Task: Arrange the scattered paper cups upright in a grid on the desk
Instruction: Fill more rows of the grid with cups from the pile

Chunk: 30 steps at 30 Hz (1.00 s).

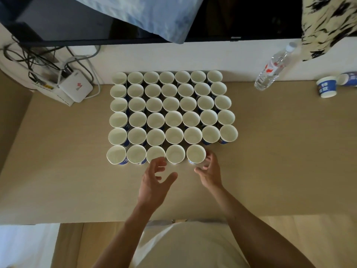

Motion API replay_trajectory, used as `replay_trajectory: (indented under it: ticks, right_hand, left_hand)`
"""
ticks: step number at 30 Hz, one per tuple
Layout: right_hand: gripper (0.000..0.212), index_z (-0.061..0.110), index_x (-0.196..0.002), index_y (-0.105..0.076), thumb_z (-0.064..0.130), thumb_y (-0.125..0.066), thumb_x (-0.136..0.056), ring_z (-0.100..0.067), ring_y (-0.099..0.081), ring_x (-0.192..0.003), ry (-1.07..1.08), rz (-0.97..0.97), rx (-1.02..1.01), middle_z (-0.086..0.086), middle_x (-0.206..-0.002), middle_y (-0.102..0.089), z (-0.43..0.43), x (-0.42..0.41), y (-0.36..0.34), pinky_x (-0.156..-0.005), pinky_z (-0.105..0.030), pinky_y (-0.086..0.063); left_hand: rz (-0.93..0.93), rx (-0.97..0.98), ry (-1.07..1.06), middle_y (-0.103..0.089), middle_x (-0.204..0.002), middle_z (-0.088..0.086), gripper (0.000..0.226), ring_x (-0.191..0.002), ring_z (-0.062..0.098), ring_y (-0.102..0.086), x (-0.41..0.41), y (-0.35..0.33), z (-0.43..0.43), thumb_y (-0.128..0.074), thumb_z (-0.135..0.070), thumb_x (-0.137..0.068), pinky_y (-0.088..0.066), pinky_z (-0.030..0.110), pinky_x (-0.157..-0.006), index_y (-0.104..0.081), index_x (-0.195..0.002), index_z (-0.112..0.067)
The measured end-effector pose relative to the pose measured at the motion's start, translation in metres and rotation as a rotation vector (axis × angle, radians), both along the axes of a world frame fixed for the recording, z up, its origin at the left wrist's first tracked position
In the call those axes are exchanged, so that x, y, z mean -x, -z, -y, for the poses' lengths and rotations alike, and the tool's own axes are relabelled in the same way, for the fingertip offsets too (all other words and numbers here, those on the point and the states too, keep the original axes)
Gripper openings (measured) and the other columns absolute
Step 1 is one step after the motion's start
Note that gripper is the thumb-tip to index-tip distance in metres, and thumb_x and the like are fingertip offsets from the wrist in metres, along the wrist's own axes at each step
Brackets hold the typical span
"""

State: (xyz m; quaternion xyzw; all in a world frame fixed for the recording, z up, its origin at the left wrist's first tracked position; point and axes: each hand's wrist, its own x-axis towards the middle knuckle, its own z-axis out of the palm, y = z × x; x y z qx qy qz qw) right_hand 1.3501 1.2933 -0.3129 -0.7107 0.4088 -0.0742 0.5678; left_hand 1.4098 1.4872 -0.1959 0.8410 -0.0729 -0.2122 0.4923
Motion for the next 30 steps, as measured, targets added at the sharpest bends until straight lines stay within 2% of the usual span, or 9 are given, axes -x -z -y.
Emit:
replay_trajectory:
  ticks: [3, 5, 7, 9, 12, 15, 17, 23, 30]
  right_hand:
    - [0.079, 0.013, -0.142, -0.043, -0.002, -0.08, -0.073, -0.02, -0.052, -0.123, 0.094, -0.003, -0.007, -0.005, -0.135, -0.052, 0.001, 0.014, -0.007, -0.085, -0.027, -0.048]
    - [0.077, 0.015, -0.141, -0.044, -0.002, -0.079, -0.075, -0.02, -0.053, -0.122, 0.191, 0.024, -0.022, -0.006, -0.133, -0.053, 0.003, 0.024, -0.017, -0.081, -0.018, -0.048]
    - [0.073, 0.013, -0.14, -0.046, -0.004, -0.078, -0.076, -0.021, -0.055, -0.119, 0.311, 0.075, -0.025, -0.007, -0.129, -0.055, 0.006, 0.031, -0.034, -0.074, -0.007, -0.046]
    - [0.069, 0.009, -0.138, -0.047, -0.006, -0.077, -0.078, -0.022, -0.057, -0.115, 0.422, 0.169, -0.021, -0.008, -0.123, -0.056, 0.011, 0.037, -0.057, -0.072, -0.005, -0.046]
    - [0.064, 0.008, -0.137, -0.048, -0.009, -0.074, -0.081, -0.024, -0.059, -0.115, 0.528, 0.324, -0.049, -0.01, -0.123, -0.059, 0.02, 0.045, -0.093, -0.08, -0.014, -0.051]
    - [0.059, 0.016, -0.131, -0.051, -0.01, -0.073, -0.082, -0.024, -0.062, -0.114, 0.577, 0.442, -0.099, -0.008, -0.12, -0.061, 0.032, 0.051, -0.123, -0.092, -0.031, -0.052]
    - [0.057, 0.02, -0.125, -0.053, -0.011, -0.071, -0.082, -0.024, -0.063, -0.11, 0.609, 0.52, -0.11, -0.006, -0.115, -0.061, 0.046, 0.056, -0.14, -0.091, -0.033, -0.052]
    - [0.049, 0.017, -0.119, -0.057, -0.01, -0.072, -0.082, -0.02, -0.064, -0.1, 0.538, 0.634, -0.086, -0.006, -0.114, -0.06, 0.094, 0.095, -0.178, -0.074, -0.02, -0.054]
    - [0.049, 0.012, -0.122, -0.059, 0.018, -0.08, -0.078, -0.021, -0.067, -0.104, 0.353, 0.549, 0.006, -0.004, -0.119, -0.062, 0.161, 0.187, -0.187, -0.075, -0.019, -0.053]
  left_hand:
    - [-0.014, 0.041, 0.032, -0.067, -0.113, -0.01, 0.05, -0.106, 0.007, -0.063, 0.0, 0.0, 0.009, -0.083, -0.026, -0.079, -0.055, 0.032, -0.082, -0.058, -0.122, -0.023]
    - [-0.031, 0.091, 0.065, -0.067, -0.114, -0.01, 0.054, -0.105, 0.006, -0.063, 0.002, -0.002, 0.019, -0.082, -0.035, -0.074, -0.055, 0.032, -0.082, -0.058, -0.121, -0.025]
    - [-0.044, 0.135, 0.103, -0.068, -0.113, -0.009, 0.054, -0.104, 0.006, -0.064, 0.004, -0.004, 0.03, -0.076, -0.041, -0.07, -0.056, 0.033, -0.081, -0.059, -0.119, -0.025]
    - [-0.055, 0.166, 0.164, -0.068, -0.112, -0.007, 0.052, -0.104, 0.009, -0.065, 0.006, -0.007, 0.042, -0.078, -0.038, -0.072, -0.057, 0.036, -0.082, -0.06, -0.118, -0.022]
    - [-0.053, 0.199, 0.262, -0.068, -0.113, -0.008, 0.042, -0.103, 0.007, -0.065, 0.008, -0.019, 0.064, -0.082, -0.02, -0.08, -0.055, 0.034, -0.083, -0.061, -0.117, -0.022]
    - [-0.012, 0.221, 0.323, -0.068, -0.11, -0.008, 0.039, -0.103, 0.004, -0.064, 0.012, -0.034, 0.088, -0.08, -0.028, -0.08, -0.055, 0.03, -0.083, -0.061, -0.114, -0.028]
    - [0.014, 0.248, 0.344, -0.068, -0.108, -0.008, 0.039, -0.103, 0.005, -0.063, 0.018, -0.047, 0.106, -0.078, -0.032, -0.078, -0.054, 0.03, -0.082, -0.061, -0.113, -0.031]
    - [0.11, 0.293, 0.394, -0.068, -0.108, -0.011, 0.034, -0.101, 0.008, -0.065, 0.056, -0.082, 0.174, -0.078, -0.017, -0.084, -0.05, 0.021, -0.079, -0.063, -0.114, -0.021]
    - [0.145, 0.366, 0.38, -0.068, -0.111, -0.011, 0.032, -0.101, 0.007, -0.065, 0.146, -0.098, 0.259, -0.077, -0.018, -0.085, -0.048, 0.015, -0.075, -0.062, -0.113, -0.024]
